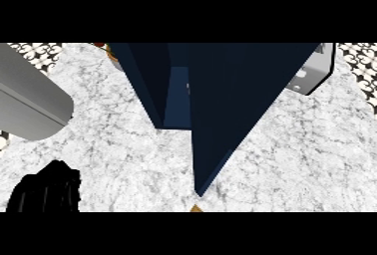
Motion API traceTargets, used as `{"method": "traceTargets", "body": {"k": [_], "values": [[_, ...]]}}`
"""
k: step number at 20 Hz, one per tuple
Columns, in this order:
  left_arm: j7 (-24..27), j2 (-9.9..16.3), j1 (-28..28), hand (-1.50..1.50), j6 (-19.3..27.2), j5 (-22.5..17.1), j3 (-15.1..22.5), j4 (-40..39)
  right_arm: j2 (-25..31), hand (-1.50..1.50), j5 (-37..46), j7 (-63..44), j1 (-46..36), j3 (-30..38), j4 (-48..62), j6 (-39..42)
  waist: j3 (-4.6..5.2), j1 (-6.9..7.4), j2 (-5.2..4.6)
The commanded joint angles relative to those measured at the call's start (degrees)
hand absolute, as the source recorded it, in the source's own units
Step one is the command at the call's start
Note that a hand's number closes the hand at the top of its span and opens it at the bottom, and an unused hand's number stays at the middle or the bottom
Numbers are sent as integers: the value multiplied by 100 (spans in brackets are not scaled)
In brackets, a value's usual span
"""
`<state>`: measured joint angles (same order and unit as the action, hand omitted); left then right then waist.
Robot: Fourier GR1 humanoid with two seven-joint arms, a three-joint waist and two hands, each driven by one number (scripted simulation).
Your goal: Pick up the bottled water, place it into the cabinet and close the cabinet
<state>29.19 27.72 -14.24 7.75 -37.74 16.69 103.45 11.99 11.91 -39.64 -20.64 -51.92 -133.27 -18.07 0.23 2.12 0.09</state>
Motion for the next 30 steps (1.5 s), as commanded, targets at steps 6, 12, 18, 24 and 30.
{"method": "traceTargets", "body": {"k": [6, 12, 18, 24, 30], "values": [[65, 351, -351, 150, -559, -233, -407, 67, -1162, 150, -784, 92, -1622, 1258, 2225, -756, -12, 81, -57], [231, 573, -549, 150, -1112, -500, -888, -240, -1191, 150, -2317, 1066, -2206, 2526, 3868, -29, -18, 90, -93], [163, 610, -684, 150, -1366, -511, -1039, -248, -1196, 150, -2774, 1955, -2790, 3488, 5713, 1145, -22, -30, -54], [174, 607, -1021, 150, -1385, -457, -1088, 215, -834, 150, -2842, 2765, -3154, 4128, 7070, 1783, -25, 54, -77], [38, 526, -688, 150, -1261, -396, -1038, 36, -537, 150, -2917, 3131, -3209, 4214, 7418, 2197, -21, 8, -128]]}}
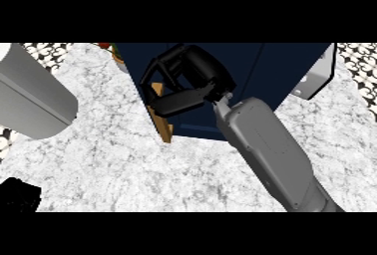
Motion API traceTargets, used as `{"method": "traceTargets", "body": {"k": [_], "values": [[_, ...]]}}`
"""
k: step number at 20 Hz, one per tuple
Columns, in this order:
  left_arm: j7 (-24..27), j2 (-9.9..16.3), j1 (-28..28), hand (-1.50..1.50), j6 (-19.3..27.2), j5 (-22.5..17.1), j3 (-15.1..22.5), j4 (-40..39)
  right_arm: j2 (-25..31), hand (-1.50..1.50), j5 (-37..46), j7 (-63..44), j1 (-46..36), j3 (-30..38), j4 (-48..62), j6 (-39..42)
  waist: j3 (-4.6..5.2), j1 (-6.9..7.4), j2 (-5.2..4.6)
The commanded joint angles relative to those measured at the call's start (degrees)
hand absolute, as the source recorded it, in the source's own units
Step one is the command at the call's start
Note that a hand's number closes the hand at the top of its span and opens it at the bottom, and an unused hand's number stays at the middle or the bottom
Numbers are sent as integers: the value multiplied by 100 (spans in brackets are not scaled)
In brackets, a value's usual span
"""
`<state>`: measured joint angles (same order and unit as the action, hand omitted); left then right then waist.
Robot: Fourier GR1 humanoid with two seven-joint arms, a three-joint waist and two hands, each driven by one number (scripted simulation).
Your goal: Pick up the bottled water, place it into the cabinet and close the cabinet
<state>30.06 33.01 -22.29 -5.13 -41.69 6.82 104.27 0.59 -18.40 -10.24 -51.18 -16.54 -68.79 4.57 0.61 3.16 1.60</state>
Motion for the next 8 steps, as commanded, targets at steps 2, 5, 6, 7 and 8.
{"method": "traceTargets", "body": {"k": [2, 5, 6, 7, 8], "values": [[33, 100, 42, 150, -191, -53, -157, -114, 837, 150, 36, 223, -126, 757, 975, 155, -55, -102, -271], [-110, -14, 179, 150, 35, -61, -79, 40, 748, 150, 69, 368, -178, 722, 1201, 169, -58, -93, -292], [-156, 0, 217, 150, 59, 1, -13, 149, 630, 150, 111, 421, -270, 691, 1320, 113, -59, -50, -298], [-83, -70, 121, 150, 55, 31, 29, 161, 678, 150, 117, 416, -342, 755, 1325, 79, -57, -28, -281], [-153, -15, 149, 150, 24, -13, 7, 167, 731, 150, 56, 480, -274, 768, 1383, 229, -59, -34, -301]]}}
